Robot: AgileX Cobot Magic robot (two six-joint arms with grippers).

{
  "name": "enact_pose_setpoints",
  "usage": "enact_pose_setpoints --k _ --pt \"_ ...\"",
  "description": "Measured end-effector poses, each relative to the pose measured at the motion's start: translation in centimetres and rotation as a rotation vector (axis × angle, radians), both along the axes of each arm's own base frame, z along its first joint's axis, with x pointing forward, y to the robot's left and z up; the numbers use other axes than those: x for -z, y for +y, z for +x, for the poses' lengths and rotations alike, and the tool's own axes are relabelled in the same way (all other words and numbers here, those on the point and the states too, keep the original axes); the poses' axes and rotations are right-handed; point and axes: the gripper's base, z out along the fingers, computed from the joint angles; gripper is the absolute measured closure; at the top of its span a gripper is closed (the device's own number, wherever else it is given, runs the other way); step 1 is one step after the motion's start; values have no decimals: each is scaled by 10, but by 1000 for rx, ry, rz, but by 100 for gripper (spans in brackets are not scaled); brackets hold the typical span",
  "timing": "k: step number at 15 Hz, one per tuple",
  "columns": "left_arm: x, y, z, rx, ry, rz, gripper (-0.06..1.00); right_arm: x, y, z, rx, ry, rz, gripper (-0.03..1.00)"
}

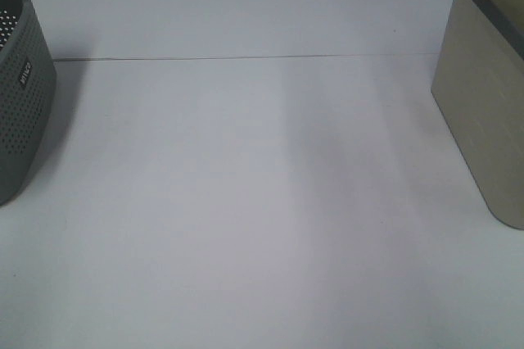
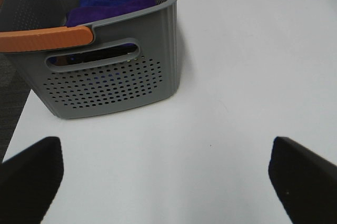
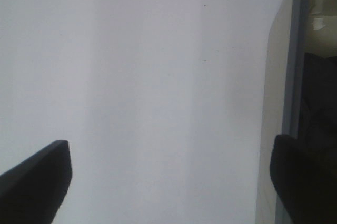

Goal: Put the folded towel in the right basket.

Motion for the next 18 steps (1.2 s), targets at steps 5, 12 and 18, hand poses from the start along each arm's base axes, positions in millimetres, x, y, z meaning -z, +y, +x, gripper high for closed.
enact_pose_setpoints --k 5,12,18 --pt "0 0 0 0 0 0 -5 -62 -9 -66 11 -136 -23 -1" --pt "0 0 0 0 0 0 -5 -77 -31 -279 24 -304 -45 -1" --pt "0 0 0 0 0 0 -5 -19 -42 -385 -34 -446 -106 -1"
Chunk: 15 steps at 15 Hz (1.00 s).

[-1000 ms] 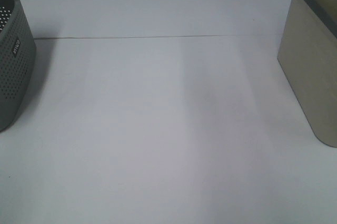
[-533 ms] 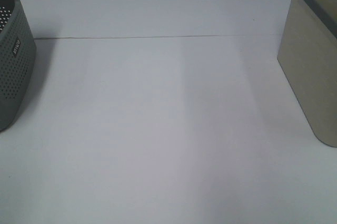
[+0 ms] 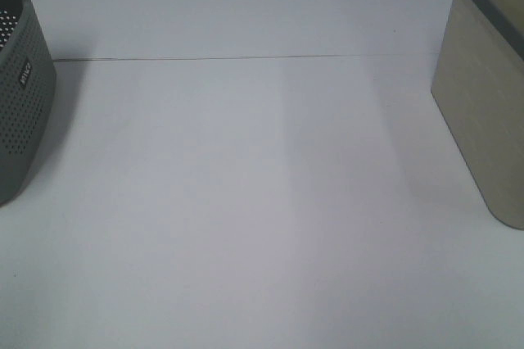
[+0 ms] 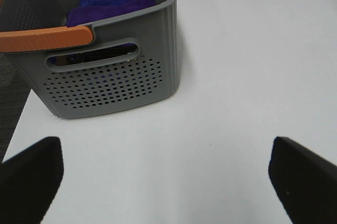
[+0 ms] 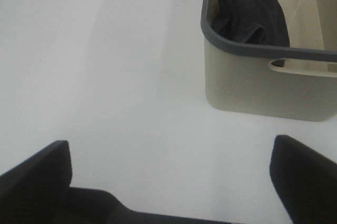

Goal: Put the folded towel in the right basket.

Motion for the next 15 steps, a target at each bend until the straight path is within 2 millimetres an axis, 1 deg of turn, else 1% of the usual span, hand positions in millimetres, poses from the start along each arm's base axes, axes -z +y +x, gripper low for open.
enact_pose_setpoints --k 1,3,5,6,7,12,15 --pt "0 0 0 0 0 0 -5 30 2 -23 -60 -58 -1 -1" --pt "0 0 0 0 0 0 -5 58 5 -33 -110 -105 9 -1" --pt "0 0 0 0 0 0 -5 92 6 -37 -124 -102 3 -1" --pt "0 0 0 0 0 0 -5 104 6 -37 -125 -90 4 -1" --pt "0 0 0 0 0 0 -5 107 6 -36 -125 -88 5 -1" --pt "0 0 0 0 0 0 -5 107 2 -34 -72 -97 6 -1" --pt "0 0 0 0 0 0 -5 107 2 -34 -70 -98 9 -1"
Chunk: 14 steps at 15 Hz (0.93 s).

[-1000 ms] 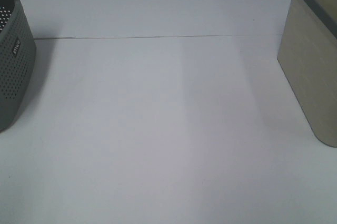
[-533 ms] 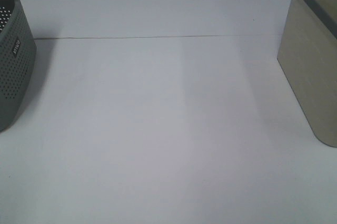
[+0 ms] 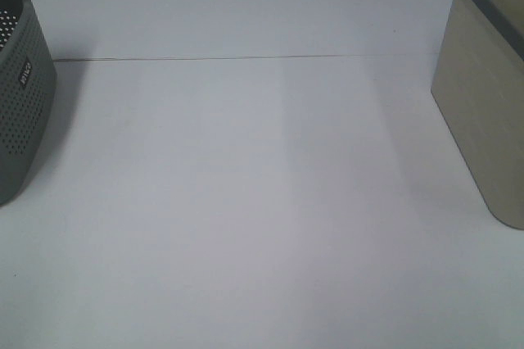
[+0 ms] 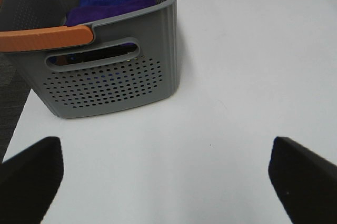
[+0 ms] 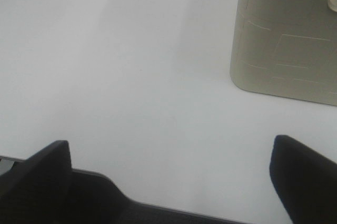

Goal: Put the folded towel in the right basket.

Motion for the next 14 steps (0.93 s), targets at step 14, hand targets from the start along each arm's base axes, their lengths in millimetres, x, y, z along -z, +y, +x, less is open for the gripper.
enact_pose_setpoints --k 14 --pt "0 0 0 0 0 0 -5 1 1 1 91 4 5 -1"
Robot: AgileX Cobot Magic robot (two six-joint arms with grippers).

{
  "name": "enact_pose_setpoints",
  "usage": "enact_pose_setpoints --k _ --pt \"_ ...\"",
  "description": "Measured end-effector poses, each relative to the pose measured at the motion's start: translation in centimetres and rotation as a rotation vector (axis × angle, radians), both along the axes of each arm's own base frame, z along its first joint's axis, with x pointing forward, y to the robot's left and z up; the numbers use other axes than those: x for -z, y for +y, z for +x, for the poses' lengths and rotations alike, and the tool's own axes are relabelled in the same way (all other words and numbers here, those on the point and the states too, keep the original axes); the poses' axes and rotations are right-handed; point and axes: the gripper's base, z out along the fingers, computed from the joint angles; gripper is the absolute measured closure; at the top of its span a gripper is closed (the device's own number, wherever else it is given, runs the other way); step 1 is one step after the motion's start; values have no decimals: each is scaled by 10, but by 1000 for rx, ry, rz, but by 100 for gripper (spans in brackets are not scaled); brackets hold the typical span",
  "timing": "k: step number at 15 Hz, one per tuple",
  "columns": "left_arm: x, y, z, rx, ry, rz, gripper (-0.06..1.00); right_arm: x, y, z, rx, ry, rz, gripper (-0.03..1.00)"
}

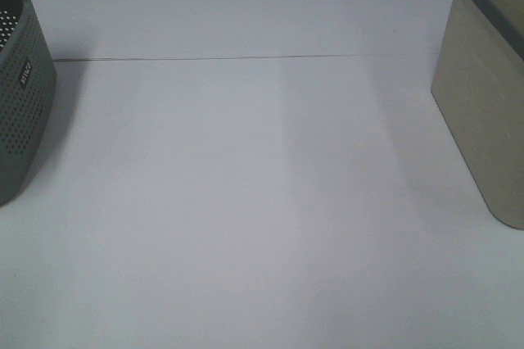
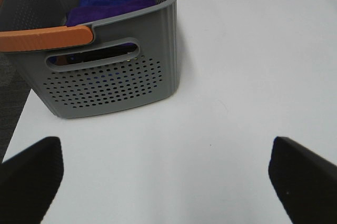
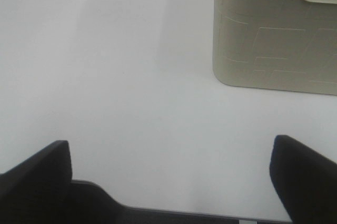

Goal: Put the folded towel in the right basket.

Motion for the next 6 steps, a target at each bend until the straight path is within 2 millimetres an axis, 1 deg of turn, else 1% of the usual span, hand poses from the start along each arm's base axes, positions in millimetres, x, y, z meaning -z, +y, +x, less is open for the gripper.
enact_pose_setpoints --k 6 --pt "0 0 0 0 0 0 -5 0 0 0 0 0 0 -1"
